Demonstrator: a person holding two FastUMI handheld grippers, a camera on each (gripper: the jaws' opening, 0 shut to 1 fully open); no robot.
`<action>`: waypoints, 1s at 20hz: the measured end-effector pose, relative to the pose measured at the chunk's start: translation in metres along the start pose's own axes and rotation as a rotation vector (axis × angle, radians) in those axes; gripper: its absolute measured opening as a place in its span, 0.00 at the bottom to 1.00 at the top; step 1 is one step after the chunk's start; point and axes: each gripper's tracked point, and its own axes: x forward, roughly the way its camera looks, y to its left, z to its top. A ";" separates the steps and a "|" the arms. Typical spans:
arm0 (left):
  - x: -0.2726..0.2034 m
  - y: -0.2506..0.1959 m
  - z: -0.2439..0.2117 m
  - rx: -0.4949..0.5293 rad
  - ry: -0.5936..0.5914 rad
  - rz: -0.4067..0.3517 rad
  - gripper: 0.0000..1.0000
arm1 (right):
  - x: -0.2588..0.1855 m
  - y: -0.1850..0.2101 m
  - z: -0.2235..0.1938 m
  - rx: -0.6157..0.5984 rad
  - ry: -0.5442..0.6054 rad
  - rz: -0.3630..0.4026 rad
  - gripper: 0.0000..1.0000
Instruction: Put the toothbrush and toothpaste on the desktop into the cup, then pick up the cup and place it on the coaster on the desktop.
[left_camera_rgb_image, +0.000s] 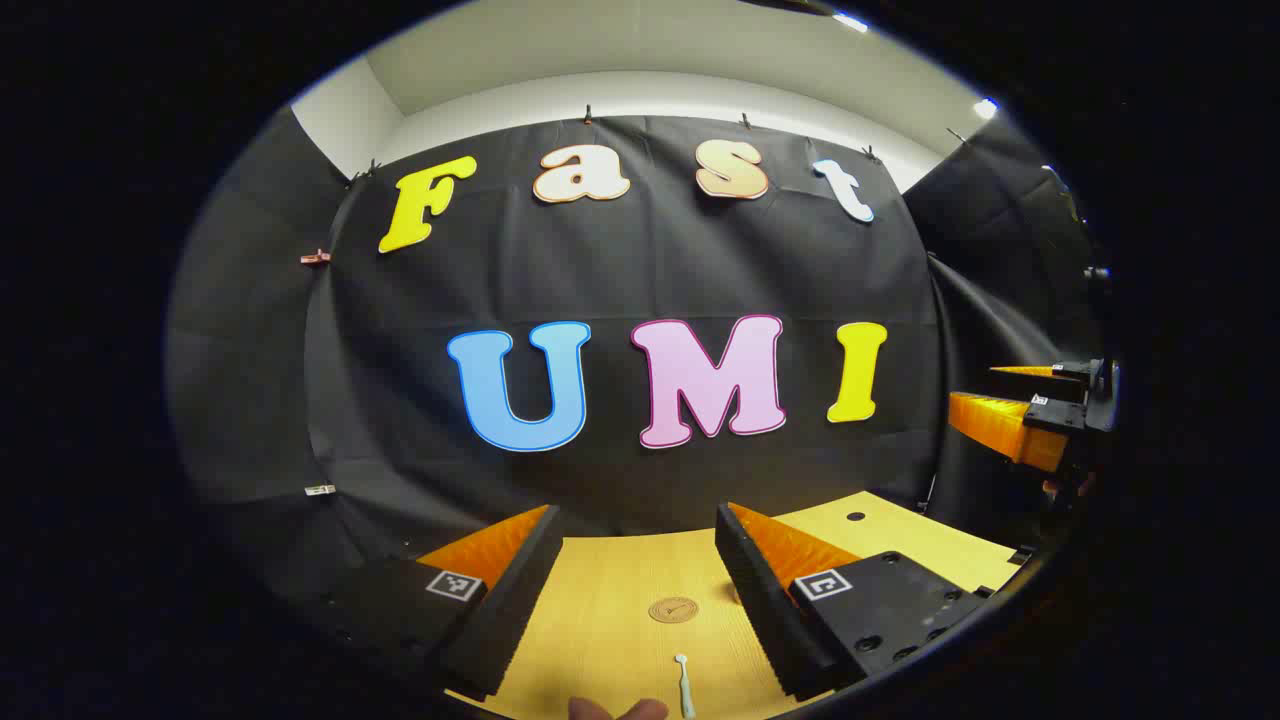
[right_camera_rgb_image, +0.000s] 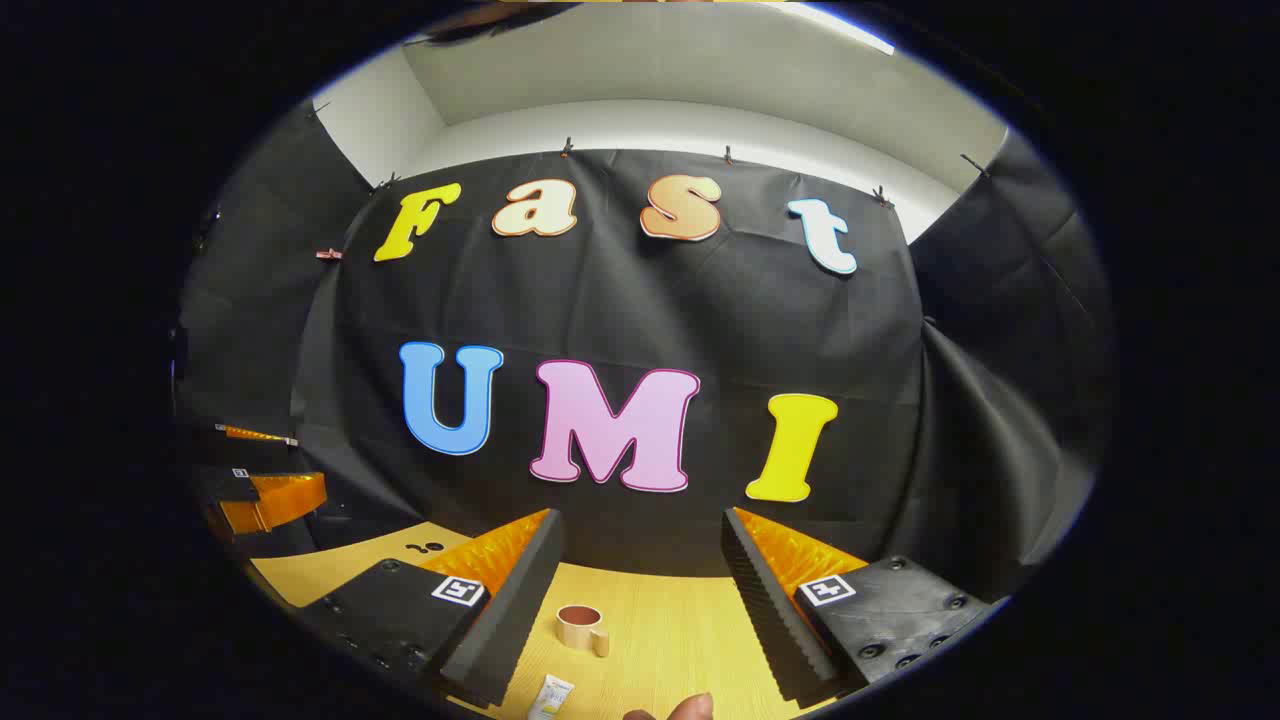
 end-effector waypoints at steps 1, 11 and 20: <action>0.000 0.000 0.000 -0.001 0.001 0.000 0.98 | 0.000 0.000 -0.001 0.002 0.002 -0.001 0.94; 0.002 0.000 -0.005 0.009 0.013 0.001 0.98 | 0.001 0.001 -0.005 0.002 0.019 0.009 0.94; 0.001 0.002 -0.011 0.010 0.023 0.004 0.97 | 0.004 0.015 -0.030 0.014 0.099 0.055 0.94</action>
